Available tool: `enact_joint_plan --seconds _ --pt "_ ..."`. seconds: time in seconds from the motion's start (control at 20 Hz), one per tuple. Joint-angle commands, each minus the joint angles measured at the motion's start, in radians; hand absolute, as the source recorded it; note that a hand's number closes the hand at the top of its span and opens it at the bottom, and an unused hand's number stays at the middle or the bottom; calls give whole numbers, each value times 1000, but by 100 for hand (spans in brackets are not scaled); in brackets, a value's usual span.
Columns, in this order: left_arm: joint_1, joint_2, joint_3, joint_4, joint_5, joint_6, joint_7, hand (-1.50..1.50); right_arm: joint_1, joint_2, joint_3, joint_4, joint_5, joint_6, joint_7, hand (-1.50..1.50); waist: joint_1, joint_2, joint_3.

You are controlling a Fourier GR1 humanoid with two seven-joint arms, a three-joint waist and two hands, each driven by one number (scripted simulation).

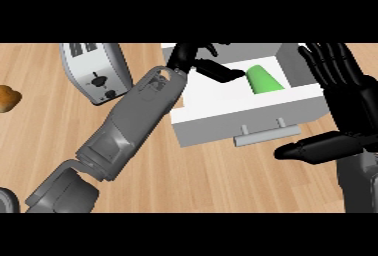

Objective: Pick up the cup, place it into the drawer and close the drawer

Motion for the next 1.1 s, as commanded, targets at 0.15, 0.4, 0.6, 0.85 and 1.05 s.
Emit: enact_joint_plan --seconds 0.15,0.4,0.6,0.85,1.05 --pt "38 0 24 -50 129 16 -89 -150 -28 18 76 13 -101 118 4 -150 -31 13 -1" --pt "46 0 39 -121 227 -24 -186 -150 -74 17 170 31 -204 249 57 150 -2 3 -3" --pt "45 0 67 -118 285 30 -236 -150 -7 -121 229 19 -176 395 124 150 21 -13 -3" --pt "37 0 57 -77 318 48 -282 -150 3 -187 285 44 1 416 142 -150 66 -13 -2" --pt "20 0 82 -71 327 49 -262 -150 17 -216 316 22 257 336 93 -150 136 -29 -1"
